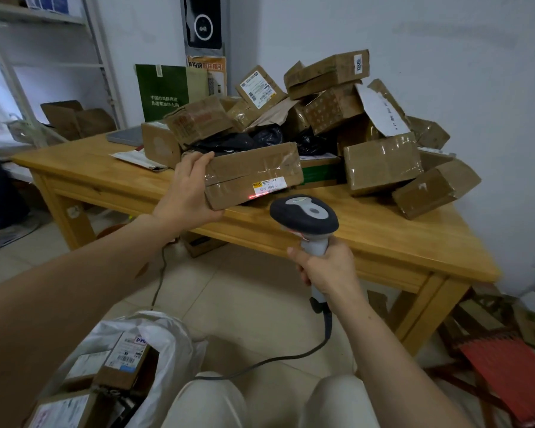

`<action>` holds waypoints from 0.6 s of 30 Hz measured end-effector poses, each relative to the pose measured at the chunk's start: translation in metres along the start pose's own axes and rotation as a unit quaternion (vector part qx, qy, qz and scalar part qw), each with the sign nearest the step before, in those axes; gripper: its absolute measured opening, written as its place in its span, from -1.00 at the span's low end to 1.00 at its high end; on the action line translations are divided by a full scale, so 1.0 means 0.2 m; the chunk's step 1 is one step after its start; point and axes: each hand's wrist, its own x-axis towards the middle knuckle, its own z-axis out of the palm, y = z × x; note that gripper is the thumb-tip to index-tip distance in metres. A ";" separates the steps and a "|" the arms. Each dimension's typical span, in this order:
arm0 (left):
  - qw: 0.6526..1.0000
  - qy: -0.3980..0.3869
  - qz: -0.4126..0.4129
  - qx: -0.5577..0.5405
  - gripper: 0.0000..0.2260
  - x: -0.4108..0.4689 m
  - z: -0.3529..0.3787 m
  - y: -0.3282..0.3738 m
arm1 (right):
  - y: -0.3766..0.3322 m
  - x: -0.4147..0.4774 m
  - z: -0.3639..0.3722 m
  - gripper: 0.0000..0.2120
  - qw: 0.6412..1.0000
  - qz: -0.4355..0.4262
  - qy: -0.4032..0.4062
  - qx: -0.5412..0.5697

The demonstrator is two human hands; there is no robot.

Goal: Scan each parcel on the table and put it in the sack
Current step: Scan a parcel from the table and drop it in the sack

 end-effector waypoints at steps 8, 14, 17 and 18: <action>0.960 0.088 -0.248 -0.100 -0.02 -0.40 -0.09 -0.27 | 0.00 -0.05 0.21 -0.86 0.991 0.050 -0.087 0.087; 0.840 0.140 -0.510 -0.123 -0.03 -1.05 -0.12 -0.63 | 0.09 -0.10 0.61 -0.89 0.956 0.159 -0.203 0.137; 0.770 0.111 -0.620 -0.107 -0.24 -1.36 -0.09 -0.80 | 0.15 -0.14 0.84 -0.89 0.941 0.201 -0.240 0.132; 0.742 0.100 -0.655 -0.097 -0.29 -1.45 -0.07 -0.85 | 0.17 -0.14 0.92 -0.89 0.936 0.213 -0.252 0.124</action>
